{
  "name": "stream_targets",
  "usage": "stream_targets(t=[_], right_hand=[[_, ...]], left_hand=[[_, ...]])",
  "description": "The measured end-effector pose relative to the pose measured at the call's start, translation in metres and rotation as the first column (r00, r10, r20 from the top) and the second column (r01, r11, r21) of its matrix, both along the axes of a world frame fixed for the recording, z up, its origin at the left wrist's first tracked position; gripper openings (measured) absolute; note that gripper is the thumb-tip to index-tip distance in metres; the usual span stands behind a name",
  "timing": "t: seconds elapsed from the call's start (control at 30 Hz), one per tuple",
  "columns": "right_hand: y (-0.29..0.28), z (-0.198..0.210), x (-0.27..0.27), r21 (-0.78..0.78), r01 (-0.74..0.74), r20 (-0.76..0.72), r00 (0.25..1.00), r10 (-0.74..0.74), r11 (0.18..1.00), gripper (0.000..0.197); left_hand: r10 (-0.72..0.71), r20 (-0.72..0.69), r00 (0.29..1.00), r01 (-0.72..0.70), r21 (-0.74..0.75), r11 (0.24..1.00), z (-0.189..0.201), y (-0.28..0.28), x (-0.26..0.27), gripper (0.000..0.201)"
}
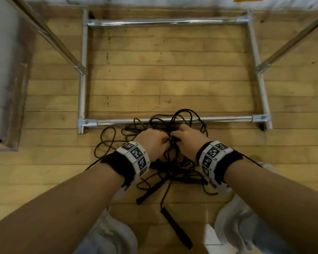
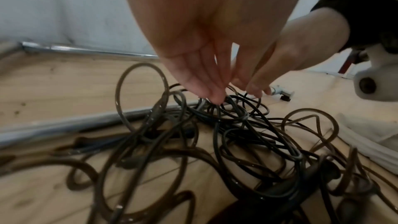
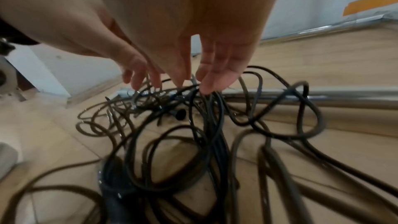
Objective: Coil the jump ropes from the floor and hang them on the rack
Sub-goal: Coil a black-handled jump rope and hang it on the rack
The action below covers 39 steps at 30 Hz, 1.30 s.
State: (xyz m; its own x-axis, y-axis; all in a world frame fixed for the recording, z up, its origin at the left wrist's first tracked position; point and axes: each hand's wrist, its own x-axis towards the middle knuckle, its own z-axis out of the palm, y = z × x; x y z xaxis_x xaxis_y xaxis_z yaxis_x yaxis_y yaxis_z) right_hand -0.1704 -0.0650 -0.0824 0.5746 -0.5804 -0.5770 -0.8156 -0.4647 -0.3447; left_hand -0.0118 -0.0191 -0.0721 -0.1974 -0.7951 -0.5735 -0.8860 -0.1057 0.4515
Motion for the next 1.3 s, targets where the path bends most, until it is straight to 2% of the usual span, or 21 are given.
stream_targets(t=[0.1, 0.17, 0.23, 0.3, 0.37, 0.47, 0.6, 0.67, 0.8, 1.0, 1.13, 1.3], right_hand=[[0.000, -0.016, -0.007, -0.069, -0.001, 0.042, 0.999, 0.004, 0.998, 0.019], [0.000, -0.022, -0.008, -0.086, 0.022, 0.070, 0.997, -0.016, 0.996, 0.014], [0.002, -0.026, -0.010, -0.067, 0.023, 0.086, 0.996, -0.017, 0.997, 0.016], [0.006, -0.028, -0.013, -0.043, 0.002, 0.100, 0.995, 0.003, 0.999, 0.026], [0.009, -0.028, -0.015, -0.071, 0.016, 0.121, 0.993, -0.007, 0.997, 0.025], [0.008, -0.025, -0.018, -0.104, 0.112, 0.202, 0.975, -0.089, 0.988, 0.015], [-0.006, -0.007, -0.018, -0.039, 0.300, 0.301, 0.913, -0.275, 0.953, 0.008], [-0.018, 0.011, -0.013, -0.015, 0.364, 0.358, 0.871, -0.335, 0.931, 0.009], [-0.035, 0.051, -0.005, 0.020, 0.393, 0.455, 0.815, -0.358, 0.920, 0.007], [-0.039, 0.093, 0.001, 0.012, 0.419, 0.613, 0.714, -0.338, 0.908, 0.011], [-0.034, 0.117, 0.005, -0.006, 0.492, 0.663, 0.654, -0.365, 0.870, 0.009], [-0.038, 0.191, 0.013, -0.064, 0.472, 0.696, 0.653, -0.300, 0.879, 0.013]], left_hand=[[0.096, -0.034, 0.995, -0.092, 0.117, 0.989, -0.015, -0.005, -0.012, 0.021], [0.167, -0.069, 0.983, -0.153, 0.175, 0.973, -0.023, -0.006, -0.019, 0.026], [0.229, -0.084, 0.970, -0.209, 0.194, 0.958, -0.029, -0.006, -0.022, 0.026], [0.212, -0.067, 0.975, -0.195, 0.202, 0.960, -0.033, -0.005, -0.024, 0.017], [0.184, -0.058, 0.981, -0.169, 0.210, 0.963, -0.035, -0.001, -0.025, 0.009], [0.256, -0.103, 0.961, -0.239, 0.151, 0.959, -0.038, 0.007, -0.025, 0.014], [0.421, -0.304, 0.854, -0.452, -0.035, 0.891, -0.023, 0.007, -0.017, 0.014], [0.444, -0.374, 0.814, -0.500, -0.062, 0.864, -0.008, -0.002, -0.011, 0.009], [0.459, -0.428, 0.778, -0.532, -0.060, 0.845, 0.022, -0.028, -0.002, 0.015], [0.361, -0.306, 0.881, -0.387, -0.030, 0.921, 0.062, -0.045, 0.012, 0.009], [0.330, -0.280, 0.902, -0.341, 0.010, 0.940, 0.095, -0.050, 0.021, 0.004], [0.277, -0.230, 0.933, -0.309, -0.116, 0.944, 0.158, -0.049, 0.025, 0.008]])
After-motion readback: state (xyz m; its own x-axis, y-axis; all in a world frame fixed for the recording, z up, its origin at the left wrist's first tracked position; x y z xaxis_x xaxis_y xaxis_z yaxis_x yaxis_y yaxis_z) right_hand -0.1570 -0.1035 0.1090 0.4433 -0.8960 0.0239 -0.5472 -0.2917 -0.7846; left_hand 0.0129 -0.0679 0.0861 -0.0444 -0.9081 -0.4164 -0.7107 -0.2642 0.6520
